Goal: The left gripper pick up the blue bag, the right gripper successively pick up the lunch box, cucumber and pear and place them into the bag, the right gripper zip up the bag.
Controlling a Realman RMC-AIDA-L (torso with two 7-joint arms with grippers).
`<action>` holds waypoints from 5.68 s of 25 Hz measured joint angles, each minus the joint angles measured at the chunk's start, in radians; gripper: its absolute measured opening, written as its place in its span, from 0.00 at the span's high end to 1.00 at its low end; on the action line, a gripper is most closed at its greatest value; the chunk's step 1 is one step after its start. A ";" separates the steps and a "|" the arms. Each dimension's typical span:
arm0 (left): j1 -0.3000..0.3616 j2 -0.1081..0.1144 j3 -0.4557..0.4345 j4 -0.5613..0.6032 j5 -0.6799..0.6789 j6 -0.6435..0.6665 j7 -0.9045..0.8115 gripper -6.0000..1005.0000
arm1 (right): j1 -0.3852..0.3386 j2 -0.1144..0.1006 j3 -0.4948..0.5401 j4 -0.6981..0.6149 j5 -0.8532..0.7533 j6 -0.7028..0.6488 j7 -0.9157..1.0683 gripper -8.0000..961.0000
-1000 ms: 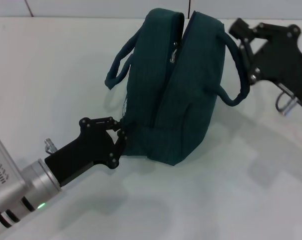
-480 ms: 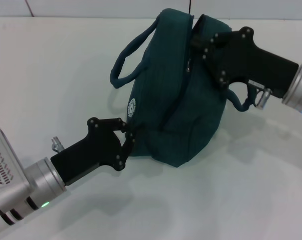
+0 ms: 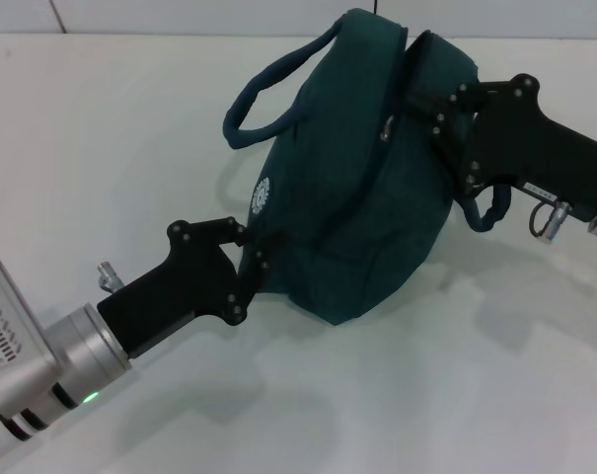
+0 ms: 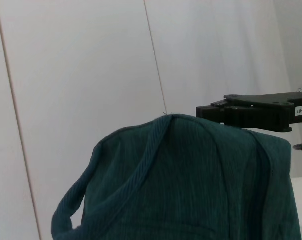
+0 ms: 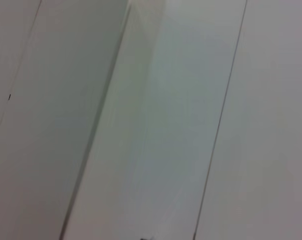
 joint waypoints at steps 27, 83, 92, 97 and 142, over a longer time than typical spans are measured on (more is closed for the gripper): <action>-0.034 0.014 -0.004 0.001 -0.034 0.078 -0.246 0.15 | 0.050 0.005 -0.051 0.108 0.174 -0.011 -0.191 0.98; -0.177 0.176 -0.071 0.056 0.213 0.187 -0.430 0.93 | 0.059 -0.018 0.013 0.048 0.140 0.039 -0.024 0.95; -0.220 0.206 -0.074 0.067 0.298 0.195 -0.438 0.93 | 0.078 -0.030 0.042 0.024 0.021 0.038 0.182 0.90; -0.221 0.191 -0.114 0.071 0.290 0.157 -0.432 0.93 | 0.130 -0.032 0.085 0.021 -0.187 0.060 0.311 0.79; -0.193 0.095 -0.249 0.078 0.300 0.067 -0.358 0.94 | 0.145 -0.004 0.237 -0.035 -0.602 -0.151 0.490 0.65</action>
